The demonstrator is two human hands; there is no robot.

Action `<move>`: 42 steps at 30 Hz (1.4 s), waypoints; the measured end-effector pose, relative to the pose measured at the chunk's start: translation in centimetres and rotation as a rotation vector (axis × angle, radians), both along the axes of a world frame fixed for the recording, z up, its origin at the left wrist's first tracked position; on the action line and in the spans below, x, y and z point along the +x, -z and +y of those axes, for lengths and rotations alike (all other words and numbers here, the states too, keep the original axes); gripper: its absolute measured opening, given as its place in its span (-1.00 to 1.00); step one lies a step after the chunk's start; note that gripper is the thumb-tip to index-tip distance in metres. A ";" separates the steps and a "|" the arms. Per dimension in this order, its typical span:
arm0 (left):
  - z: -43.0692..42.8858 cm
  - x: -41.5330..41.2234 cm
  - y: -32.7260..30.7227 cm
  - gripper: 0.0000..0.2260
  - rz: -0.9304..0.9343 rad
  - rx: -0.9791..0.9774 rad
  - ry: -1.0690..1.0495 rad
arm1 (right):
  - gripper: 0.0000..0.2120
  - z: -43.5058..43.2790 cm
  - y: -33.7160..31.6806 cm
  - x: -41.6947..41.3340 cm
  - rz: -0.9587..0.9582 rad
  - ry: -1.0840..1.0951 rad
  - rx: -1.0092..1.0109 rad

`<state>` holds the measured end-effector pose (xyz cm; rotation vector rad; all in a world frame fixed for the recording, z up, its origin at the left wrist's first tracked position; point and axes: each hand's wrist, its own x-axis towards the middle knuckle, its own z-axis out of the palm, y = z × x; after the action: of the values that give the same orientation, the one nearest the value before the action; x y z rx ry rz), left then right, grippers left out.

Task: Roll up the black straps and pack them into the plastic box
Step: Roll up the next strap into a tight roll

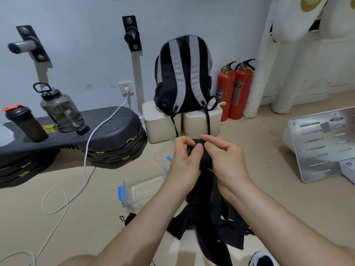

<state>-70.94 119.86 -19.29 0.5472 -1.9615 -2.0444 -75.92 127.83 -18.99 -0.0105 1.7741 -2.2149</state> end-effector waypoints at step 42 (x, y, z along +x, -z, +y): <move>-0.2 -1.1 1.4 -0.82 -0.153 0.004 -0.152 | -0.78 1.4 0.1 -1.0 0.118 -0.353 0.228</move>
<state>-72.02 119.64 -20.64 0.8497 -1.9319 -1.9660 -76.88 129.19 -19.12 -0.3810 1.9056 -1.7901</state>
